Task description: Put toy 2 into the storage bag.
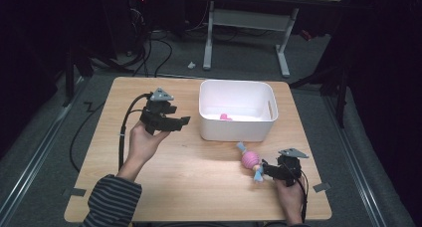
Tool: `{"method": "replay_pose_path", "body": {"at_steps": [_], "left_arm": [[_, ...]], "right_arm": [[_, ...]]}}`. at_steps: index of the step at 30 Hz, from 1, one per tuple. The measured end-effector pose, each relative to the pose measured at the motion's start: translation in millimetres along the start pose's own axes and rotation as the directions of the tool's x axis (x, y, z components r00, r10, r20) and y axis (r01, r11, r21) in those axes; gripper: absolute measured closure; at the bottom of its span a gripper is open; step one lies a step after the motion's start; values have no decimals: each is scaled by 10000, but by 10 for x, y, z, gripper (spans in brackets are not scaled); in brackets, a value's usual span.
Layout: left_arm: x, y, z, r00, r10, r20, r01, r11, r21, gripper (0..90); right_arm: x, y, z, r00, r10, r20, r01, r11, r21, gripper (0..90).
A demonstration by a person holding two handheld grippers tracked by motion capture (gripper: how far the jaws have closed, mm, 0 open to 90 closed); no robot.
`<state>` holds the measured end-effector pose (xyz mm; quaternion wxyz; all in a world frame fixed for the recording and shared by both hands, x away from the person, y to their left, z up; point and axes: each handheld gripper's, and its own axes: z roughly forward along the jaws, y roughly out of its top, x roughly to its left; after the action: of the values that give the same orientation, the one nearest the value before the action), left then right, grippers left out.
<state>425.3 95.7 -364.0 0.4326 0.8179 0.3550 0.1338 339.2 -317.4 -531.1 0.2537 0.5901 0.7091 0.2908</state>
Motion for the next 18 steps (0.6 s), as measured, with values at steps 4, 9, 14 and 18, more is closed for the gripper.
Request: {"method": "replay_pose_path", "body": {"at_steps": [4,9,14,18], "left_arm": [[23,-105,-47,10000,-59,-39,59,10000,3,371],[61,-199,-84,9996,-280,-63,280,9996,21,368],[67,-271,-138,9991,-416,-52,415,9991,-128,366],[80,-365,-164,9986,-486,-197,484,9988,-100,366]], "right_arm": [[0,-1,-2,10000,2,-8,-2,10000,7,191],[1,-3,-4,10000,4,-3,-4,10000,3,191],[1,-4,-5,10000,0,-5,0,10000,2,191],[1,-4,-5,10000,1,-7,-1,10000,3,190]]}}
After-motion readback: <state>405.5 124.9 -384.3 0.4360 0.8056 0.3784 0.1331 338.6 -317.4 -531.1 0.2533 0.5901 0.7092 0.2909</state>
